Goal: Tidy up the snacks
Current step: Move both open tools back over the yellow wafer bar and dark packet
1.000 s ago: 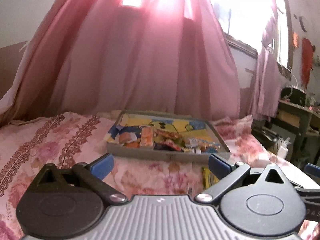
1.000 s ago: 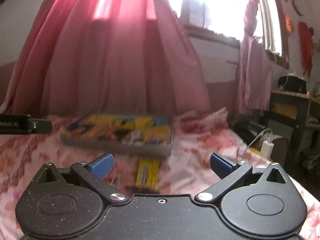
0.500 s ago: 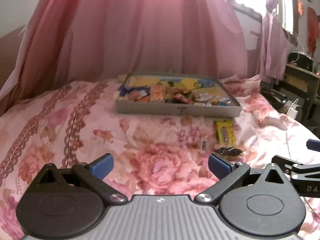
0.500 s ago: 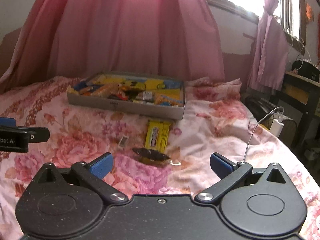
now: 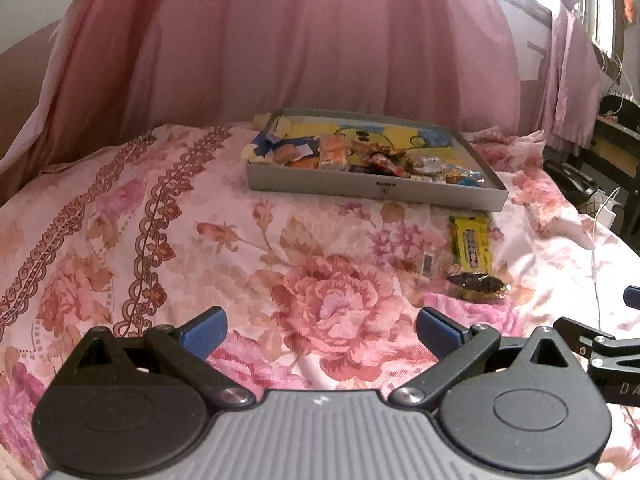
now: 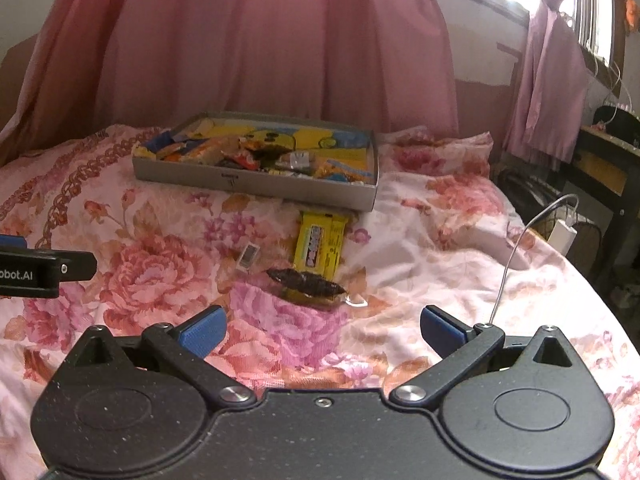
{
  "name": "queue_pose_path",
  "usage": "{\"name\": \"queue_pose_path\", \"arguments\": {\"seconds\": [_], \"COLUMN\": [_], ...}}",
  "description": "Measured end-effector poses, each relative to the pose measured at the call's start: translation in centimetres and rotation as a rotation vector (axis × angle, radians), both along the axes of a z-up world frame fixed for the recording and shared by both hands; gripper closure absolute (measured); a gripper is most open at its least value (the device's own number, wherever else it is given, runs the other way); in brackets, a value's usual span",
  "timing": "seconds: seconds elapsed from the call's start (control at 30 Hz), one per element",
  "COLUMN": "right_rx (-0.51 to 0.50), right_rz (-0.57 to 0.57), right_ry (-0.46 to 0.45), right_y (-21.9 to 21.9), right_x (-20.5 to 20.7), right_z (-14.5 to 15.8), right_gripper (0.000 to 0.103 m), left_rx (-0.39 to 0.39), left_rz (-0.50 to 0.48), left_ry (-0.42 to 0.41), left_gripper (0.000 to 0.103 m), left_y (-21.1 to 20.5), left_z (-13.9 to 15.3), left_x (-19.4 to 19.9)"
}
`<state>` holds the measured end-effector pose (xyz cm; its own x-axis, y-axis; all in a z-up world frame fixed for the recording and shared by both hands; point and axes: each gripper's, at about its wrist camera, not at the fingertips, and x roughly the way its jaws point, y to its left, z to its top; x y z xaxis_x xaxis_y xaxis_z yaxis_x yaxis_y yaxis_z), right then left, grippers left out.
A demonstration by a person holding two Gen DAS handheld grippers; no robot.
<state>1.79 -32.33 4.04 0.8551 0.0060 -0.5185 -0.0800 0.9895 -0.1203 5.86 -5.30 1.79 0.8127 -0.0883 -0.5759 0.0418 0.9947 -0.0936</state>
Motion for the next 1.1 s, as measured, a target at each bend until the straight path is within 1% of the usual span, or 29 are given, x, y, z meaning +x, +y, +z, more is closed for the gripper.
{"name": "queue_pose_path", "arguments": {"seconds": [0.23,0.43,0.63,0.9,1.0,1.1], "right_rx": [0.058,0.109,0.069,0.05,0.05,0.044], "right_rz": [-0.039,-0.061,-0.05,-0.066,-0.072,-0.069], "right_ry": [0.076,0.143,0.137,0.139,0.124,0.094], "right_y": [-1.0,-1.8,-1.7,-2.6,-3.1,-3.5], "right_x": [1.5,3.6,5.6,8.6,9.8,10.9], "right_z": [-0.6,-1.3,-1.5,-2.4,-2.6,-2.8], "right_gripper": [0.001,0.001,0.001,0.001,0.001,0.001], "left_rx": [0.008,0.04,0.068,0.127,0.146,0.149], "left_rz": [-0.009,-0.054,-0.103,-0.181,-0.193,-0.204], "left_ry": [0.019,0.037,0.051,0.016,0.005,0.009], "left_gripper": [0.0,0.0,0.0,0.0,0.0,0.0], "left_y": [-0.5,-1.6,-3.4,-5.6,-6.0,-6.1], "left_z": [-0.3,-1.0,-1.8,-2.8,-3.3,-3.8], "left_x": [1.3,3.3,5.8,9.1,9.9,10.7]}}
